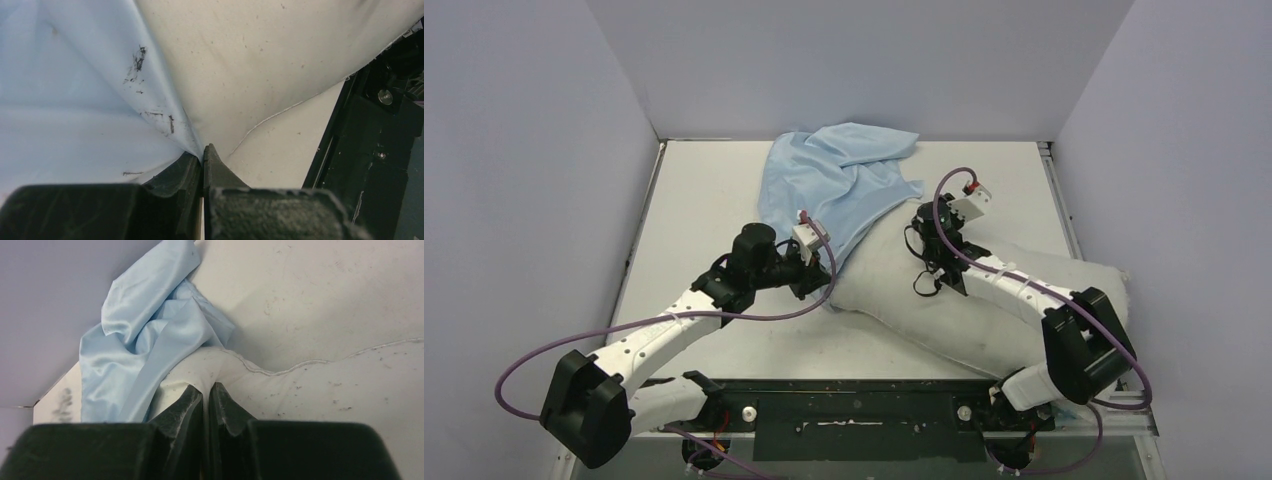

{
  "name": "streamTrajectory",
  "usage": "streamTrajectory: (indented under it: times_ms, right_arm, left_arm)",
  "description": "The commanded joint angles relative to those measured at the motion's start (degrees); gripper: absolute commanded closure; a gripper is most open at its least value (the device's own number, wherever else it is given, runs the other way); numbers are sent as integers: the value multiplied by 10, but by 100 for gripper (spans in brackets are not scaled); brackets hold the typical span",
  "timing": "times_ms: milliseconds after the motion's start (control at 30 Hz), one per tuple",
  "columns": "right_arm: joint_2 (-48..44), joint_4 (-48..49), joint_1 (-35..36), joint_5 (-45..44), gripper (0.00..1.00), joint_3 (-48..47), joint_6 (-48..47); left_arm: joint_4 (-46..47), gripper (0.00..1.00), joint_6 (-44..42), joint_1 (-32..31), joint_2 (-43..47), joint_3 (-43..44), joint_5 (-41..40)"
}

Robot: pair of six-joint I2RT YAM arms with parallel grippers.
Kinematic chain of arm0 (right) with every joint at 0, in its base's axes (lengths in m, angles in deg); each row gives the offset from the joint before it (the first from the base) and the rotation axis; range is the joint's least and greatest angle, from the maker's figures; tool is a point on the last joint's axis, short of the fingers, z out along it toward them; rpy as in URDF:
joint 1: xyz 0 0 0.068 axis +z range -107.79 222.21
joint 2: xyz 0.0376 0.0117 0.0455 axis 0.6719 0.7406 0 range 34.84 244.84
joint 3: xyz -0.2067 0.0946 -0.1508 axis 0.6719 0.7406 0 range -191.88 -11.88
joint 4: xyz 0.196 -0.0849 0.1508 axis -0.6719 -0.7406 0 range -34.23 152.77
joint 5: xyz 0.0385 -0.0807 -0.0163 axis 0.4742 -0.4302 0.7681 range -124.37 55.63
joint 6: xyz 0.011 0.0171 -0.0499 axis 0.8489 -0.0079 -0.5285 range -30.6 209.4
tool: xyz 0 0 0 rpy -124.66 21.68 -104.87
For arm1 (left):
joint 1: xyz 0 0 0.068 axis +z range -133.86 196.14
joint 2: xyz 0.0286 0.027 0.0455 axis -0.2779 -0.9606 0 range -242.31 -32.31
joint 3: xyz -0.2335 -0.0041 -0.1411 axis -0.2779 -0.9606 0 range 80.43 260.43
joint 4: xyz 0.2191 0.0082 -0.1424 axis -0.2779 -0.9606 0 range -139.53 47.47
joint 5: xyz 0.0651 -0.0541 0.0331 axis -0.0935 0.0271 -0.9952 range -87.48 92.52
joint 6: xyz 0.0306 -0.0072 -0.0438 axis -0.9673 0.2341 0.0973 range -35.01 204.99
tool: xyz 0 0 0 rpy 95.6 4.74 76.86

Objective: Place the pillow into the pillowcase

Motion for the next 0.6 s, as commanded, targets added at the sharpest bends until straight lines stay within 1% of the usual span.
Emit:
streamTrajectory:
  times_ms: [0,33,67,133,233,267,333,433,500,533,567]
  right_arm:
    - [23,75,-22,1,94,-53,-6]
    - [25,78,-31,69,83,-69,-50]
    - [25,53,-35,118,72,-89,-92]
    - [14,-26,-35,180,52,-123,-168]
    - [-24,-104,-35,271,27,-133,-288]
    - [-41,-144,-35,301,21,-134,-326]
    - [-76,-200,-34,356,15,-136,-408]
    - [-133,-253,-33,434,13,-130,-490]
    - [-154,-297,-26,532,9,-132,-552]
    - [-156,-320,-20,541,4,-138,-579]
    - [-153,-341,-11,530,2,-142,-595]
  left_arm:
    - [26,100,1,3,10,-5,11]
    - [28,100,17,4,7,-5,5]
    - [45,100,30,4,4,-4,0]
    - [56,100,41,6,2,-6,-2]
    - [76,100,57,7,4,-16,-2]
    - [80,100,59,8,5,-20,-2]
    - [81,100,59,10,9,-23,0]
    - [83,100,59,14,11,-26,0]
    - [85,100,60,16,6,-26,2]
    - [87,100,62,17,4,-26,4]
    - [88,100,63,18,1,-25,8]
